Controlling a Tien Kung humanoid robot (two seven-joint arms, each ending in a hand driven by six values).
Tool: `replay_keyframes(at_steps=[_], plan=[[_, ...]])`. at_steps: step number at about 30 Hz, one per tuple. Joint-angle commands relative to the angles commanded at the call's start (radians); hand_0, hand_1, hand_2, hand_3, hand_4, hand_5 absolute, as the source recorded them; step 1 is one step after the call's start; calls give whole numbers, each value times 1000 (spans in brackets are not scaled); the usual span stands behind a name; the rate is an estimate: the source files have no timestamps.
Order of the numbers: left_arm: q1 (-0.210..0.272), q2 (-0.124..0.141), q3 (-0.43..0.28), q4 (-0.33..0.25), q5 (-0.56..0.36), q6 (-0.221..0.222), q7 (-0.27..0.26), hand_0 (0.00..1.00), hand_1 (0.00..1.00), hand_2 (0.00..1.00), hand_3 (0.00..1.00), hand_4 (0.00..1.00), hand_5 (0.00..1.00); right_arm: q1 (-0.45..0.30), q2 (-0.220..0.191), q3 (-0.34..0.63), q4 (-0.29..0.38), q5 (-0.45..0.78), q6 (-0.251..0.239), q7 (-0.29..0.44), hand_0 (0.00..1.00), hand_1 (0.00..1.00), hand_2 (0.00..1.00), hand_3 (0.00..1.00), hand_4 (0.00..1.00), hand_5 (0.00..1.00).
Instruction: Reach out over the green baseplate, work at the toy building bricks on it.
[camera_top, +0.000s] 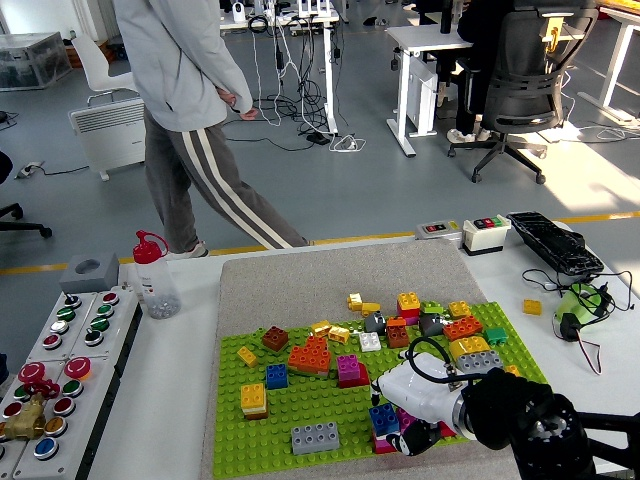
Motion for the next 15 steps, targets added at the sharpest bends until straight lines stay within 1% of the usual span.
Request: replay_keyframes(at_steps=[3,4,11,15], plan=[[1,0,0,0,1,0,0,727,761,767,669,473,998,-3,-1,8,9,-7,-4,2,998,832,840,785,687,313],[1,0,-1,0,2,0,0,725,760,767,669,473,998,-4,-2,11,13,-9,-5,4,998,853,865,817,693,315],[2,0,-2,0,5,-1,2,726,760,767,669,473,998,-11,-7,26,45,-22,-10,12,998,857,872,830,697,317],[3,0,-2,0,4,-1,1,726,760,767,669,473,998,-19,-13,42,79,-16,-7,20,998,857,872,830,697,317]])
